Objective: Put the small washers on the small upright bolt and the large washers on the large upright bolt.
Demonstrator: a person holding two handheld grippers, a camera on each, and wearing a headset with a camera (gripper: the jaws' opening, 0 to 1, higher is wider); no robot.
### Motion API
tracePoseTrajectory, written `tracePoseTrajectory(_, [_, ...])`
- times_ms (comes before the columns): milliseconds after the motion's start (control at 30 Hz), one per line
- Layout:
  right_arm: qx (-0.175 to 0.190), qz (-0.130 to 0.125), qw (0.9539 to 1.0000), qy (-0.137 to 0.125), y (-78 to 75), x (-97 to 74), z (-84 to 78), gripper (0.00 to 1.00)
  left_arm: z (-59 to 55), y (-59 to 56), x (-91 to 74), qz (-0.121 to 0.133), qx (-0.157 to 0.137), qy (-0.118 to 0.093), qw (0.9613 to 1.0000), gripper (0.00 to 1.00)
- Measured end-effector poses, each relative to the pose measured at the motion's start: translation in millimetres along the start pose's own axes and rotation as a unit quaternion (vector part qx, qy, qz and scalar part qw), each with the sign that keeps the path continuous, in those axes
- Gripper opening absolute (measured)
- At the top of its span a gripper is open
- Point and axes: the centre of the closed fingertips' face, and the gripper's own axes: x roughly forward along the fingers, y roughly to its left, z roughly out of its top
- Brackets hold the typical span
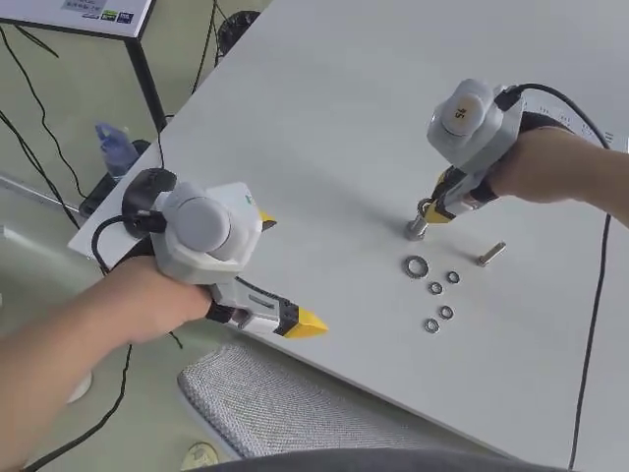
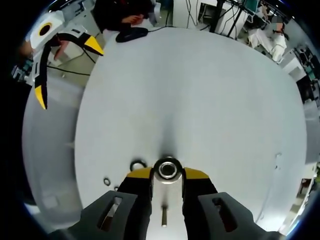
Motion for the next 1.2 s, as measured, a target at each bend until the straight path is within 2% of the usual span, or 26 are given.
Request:
tracePoseTrajectory(467, [-0.002,0.001,1.0000,0.010,-2.3,10.6,-1.3,0.21,0.1,5.4,-3.5,0.004,-0.003,-0.010,0.9999,0.93])
tracePoseTrajectory(933, [0.001,0.007,0.9998,0.016,-6.5,28.3,-4.6,0.22,1.0,10.1,-6.8,0.005,0.001,-0.004,1.0000,0.92])
tracePoseTrajectory(1200, [0.001,0.008,0.9998,0.017,-8.5,42.5,-6.5,0.22,9.1,9.1,-7.7,0.004,0.005,-0.010,0.9999,0.92])
